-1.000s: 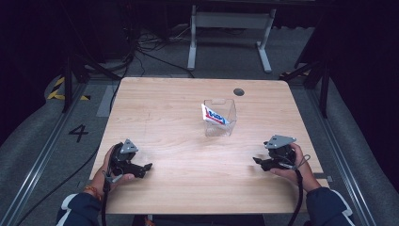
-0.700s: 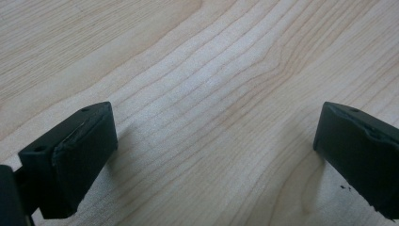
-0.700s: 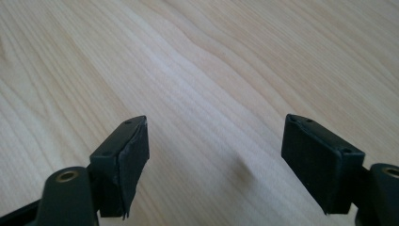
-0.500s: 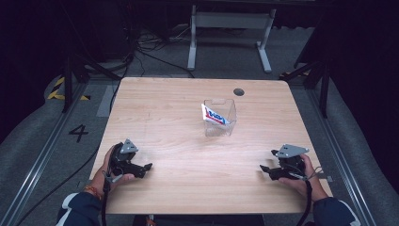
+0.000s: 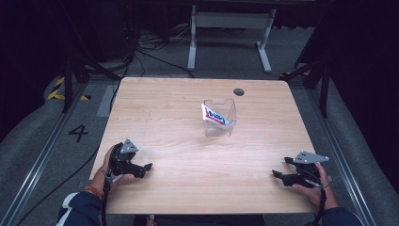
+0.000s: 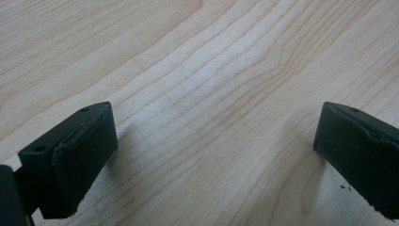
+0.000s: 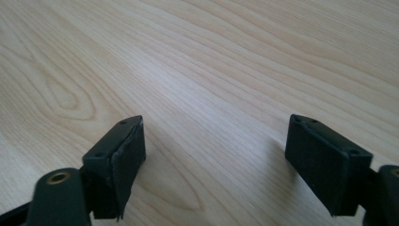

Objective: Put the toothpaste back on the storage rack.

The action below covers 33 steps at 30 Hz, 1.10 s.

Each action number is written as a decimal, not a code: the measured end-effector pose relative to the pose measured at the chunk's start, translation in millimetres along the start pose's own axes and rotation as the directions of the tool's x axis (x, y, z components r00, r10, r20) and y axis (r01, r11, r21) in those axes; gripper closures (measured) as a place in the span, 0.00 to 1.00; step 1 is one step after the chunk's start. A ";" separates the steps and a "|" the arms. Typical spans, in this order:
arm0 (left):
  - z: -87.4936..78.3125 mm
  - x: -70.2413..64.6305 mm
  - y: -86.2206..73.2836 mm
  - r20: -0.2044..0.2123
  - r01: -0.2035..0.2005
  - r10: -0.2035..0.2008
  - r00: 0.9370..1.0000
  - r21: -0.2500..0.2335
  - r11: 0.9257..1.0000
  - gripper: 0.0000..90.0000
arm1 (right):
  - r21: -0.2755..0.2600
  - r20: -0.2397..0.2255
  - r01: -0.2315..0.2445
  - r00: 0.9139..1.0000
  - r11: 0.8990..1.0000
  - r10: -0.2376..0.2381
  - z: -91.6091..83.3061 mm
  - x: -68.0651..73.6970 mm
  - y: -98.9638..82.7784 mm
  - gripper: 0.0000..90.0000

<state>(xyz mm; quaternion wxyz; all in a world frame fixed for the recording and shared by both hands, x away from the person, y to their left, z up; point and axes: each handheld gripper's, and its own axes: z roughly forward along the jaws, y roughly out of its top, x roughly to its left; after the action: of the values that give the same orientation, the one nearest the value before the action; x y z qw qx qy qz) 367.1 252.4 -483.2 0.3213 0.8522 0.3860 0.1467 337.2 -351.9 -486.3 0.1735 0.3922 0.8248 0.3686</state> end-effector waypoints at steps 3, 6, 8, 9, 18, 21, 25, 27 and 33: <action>0.0 0.0 0.0 0.000 0.000 0.000 1.000 0.000 1.000 0.01 | -0.002 0.037 -0.047 0.998 0.999 0.047 -4.9 -6.0 -4.4 0.23; 0.0 -0.1 0.0 0.000 0.000 0.000 1.000 0.000 1.000 0.01 | -0.001 0.052 -0.060 0.997 0.998 0.060 -6.1 -7.9 -5.6 0.24; 0.0 -0.1 0.0 0.000 0.000 0.000 1.000 0.000 1.000 0.01 | 0.000 0.058 -0.057 0.997 0.998 0.057 -6.0 -7.4 -5.6 0.23; 0.0 -0.1 0.0 0.000 0.000 0.000 1.000 0.000 1.000 0.01 | 0.000 0.058 -0.058 0.997 0.998 0.057 -6.0 -7.4 -5.5 0.23; 0.1 -0.6 -0.2 0.002 0.008 -0.008 1.000 0.001 1.000 0.01 | -0.001 0.063 -0.061 0.996 0.998 0.061 -6.4 -7.1 -5.9 0.23; 0.1 -0.6 -0.2 0.002 0.008 -0.008 1.000 0.000 1.000 0.01 | -0.001 0.063 -0.061 0.996 0.998 0.061 -6.4 -7.1 -6.0 0.23; 0.2 -0.6 0.0 0.002 0.009 -0.009 1.000 0.002 1.000 0.01 | -0.001 0.062 -0.062 0.996 0.998 0.062 -6.5 -7.2 -6.0 0.23; 0.2 0.2 0.4 -0.002 -0.003 0.003 1.000 0.000 1.000 0.01 | -0.001 0.062 -0.062 0.996 0.998 0.062 -6.4 -7.2 -6.0 0.23; 0.3 0.3 0.5 -0.005 -0.007 0.007 1.000 0.000 1.000 0.01 | -0.001 0.065 -0.061 0.996 0.998 0.061 -6.4 -7.0 -6.0 0.23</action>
<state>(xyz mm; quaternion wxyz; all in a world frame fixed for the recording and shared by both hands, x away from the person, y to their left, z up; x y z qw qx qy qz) 367.7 252.3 -483.1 0.3201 0.8530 0.3839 0.1499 334.8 -362.9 -486.5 0.1889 0.4292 0.8064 0.3603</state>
